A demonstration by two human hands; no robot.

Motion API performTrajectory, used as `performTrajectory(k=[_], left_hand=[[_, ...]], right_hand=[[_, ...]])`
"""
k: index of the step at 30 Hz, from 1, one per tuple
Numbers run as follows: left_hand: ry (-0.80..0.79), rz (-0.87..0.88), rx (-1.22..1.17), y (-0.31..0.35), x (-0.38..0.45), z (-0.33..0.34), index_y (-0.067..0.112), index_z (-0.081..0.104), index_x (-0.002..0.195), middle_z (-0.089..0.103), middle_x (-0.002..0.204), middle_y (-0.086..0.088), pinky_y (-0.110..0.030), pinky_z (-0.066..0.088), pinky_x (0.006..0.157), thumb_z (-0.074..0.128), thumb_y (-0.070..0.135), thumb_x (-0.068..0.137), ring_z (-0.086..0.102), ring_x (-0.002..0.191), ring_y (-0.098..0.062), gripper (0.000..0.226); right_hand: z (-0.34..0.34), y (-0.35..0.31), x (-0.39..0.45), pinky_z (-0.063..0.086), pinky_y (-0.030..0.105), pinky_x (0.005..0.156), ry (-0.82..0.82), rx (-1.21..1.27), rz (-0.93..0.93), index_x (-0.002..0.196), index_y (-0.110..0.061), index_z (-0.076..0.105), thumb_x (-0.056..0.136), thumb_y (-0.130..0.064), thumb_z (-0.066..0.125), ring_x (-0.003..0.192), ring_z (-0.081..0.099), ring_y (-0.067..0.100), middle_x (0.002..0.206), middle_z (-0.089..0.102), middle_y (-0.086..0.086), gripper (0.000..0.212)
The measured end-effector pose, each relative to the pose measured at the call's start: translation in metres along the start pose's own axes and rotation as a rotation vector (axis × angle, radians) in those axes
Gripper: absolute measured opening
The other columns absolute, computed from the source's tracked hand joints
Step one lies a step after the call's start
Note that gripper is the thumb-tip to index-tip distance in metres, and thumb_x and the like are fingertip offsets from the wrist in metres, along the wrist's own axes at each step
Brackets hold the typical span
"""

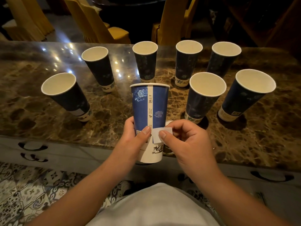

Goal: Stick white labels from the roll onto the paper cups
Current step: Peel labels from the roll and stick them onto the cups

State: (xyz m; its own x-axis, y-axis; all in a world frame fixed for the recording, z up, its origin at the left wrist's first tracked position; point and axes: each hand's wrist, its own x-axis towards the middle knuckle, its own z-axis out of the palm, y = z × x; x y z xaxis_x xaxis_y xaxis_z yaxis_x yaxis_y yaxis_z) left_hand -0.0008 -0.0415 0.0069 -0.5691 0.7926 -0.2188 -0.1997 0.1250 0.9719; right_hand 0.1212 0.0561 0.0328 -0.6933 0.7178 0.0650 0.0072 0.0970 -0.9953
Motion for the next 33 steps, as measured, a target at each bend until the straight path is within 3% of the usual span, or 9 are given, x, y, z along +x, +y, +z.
performTrajectory(k=[6,12,16,19,24,28,31,33], left_hand=[[0.025,0.020,-0.005,-0.005,-0.004,0.001,0.032,0.040,0.129,0.067,0.117,0.002,-0.051,0.052,0.093,0.071,0.051,0.060,0.067,0.105,-0.021,0.078],[0.018,0.075,0.073,-0.005,-0.006,0.003,0.027,0.041,0.131,0.067,0.116,0.001,-0.033,0.055,0.085,0.074,0.045,0.057,0.067,0.103,-0.014,0.083],[0.028,0.067,0.052,-0.008,-0.004,0.001,0.024,0.046,0.129,0.068,0.116,-0.004,-0.045,0.055,0.089,0.075,0.042,0.058,0.068,0.103,-0.023,0.078],[0.017,0.054,-0.005,-0.010,-0.003,-0.002,0.022,0.048,0.130,0.066,0.120,-0.011,-0.056,0.050,0.094,0.075,0.039,0.060,0.065,0.109,-0.032,0.077],[-0.143,0.003,-0.165,-0.005,-0.006,-0.004,0.013,0.047,0.134,0.066,0.121,-0.018,-0.039,0.055,0.084,0.084,0.035,0.060,0.065,0.108,-0.034,0.086],[-0.289,-0.058,-0.254,0.002,-0.006,-0.005,0.014,0.049,0.133,0.065,0.120,-0.017,-0.042,0.054,0.086,0.085,0.041,0.061,0.064,0.106,-0.031,0.085],[-0.350,-0.088,-0.274,0.005,-0.006,-0.006,0.010,0.048,0.134,0.064,0.120,-0.018,-0.042,0.054,0.084,0.085,0.038,0.064,0.063,0.106,-0.031,0.084],[-0.354,-0.076,-0.279,0.004,-0.005,-0.007,0.009,0.047,0.135,0.062,0.124,-0.019,-0.042,0.053,0.085,0.084,0.035,0.067,0.063,0.109,-0.033,0.082]], right_hand=[[0.002,0.002,-0.004,0.054,0.014,0.060,0.023,-0.017,-0.021,0.081,-0.022,0.066,0.083,-0.012,0.071,0.078,0.069,0.004,0.081,0.070,-0.010,0.011],[0.002,0.005,-0.005,0.058,0.020,0.065,0.025,-0.048,-0.031,0.079,-0.030,0.063,0.083,-0.018,0.070,0.086,0.069,0.006,0.082,0.070,-0.004,0.015],[0.001,0.007,-0.005,0.058,0.020,0.065,0.013,-0.091,-0.041,0.081,-0.030,0.062,0.082,-0.023,0.070,0.085,0.068,0.007,0.082,0.069,-0.005,0.011],[-0.001,0.007,-0.003,0.059,0.026,0.060,0.013,-0.121,-0.034,0.080,-0.024,0.062,0.079,-0.029,0.072,0.070,0.065,0.016,0.072,0.065,0.000,0.011],[-0.004,0.004,0.000,0.061,0.033,0.064,-0.057,0.045,0.072,0.080,-0.018,0.057,0.065,-0.038,0.071,0.074,0.064,0.026,0.078,0.061,0.010,0.029],[-0.009,0.006,0.005,0.053,0.019,0.056,-0.100,0.232,0.162,0.085,-0.011,0.054,0.065,-0.031,0.071,0.071,0.064,0.015,0.076,0.061,0.011,0.034],[-0.011,0.011,0.007,0.058,0.032,0.066,-0.106,0.266,0.179,0.085,-0.012,0.053,0.069,-0.031,0.083,0.081,0.064,0.036,0.088,0.060,0.025,0.039],[-0.013,0.013,0.008,0.058,0.037,0.068,-0.103,0.262,0.167,0.083,-0.014,0.052,0.066,-0.032,0.080,0.085,0.063,0.040,0.091,0.060,0.026,0.038]])
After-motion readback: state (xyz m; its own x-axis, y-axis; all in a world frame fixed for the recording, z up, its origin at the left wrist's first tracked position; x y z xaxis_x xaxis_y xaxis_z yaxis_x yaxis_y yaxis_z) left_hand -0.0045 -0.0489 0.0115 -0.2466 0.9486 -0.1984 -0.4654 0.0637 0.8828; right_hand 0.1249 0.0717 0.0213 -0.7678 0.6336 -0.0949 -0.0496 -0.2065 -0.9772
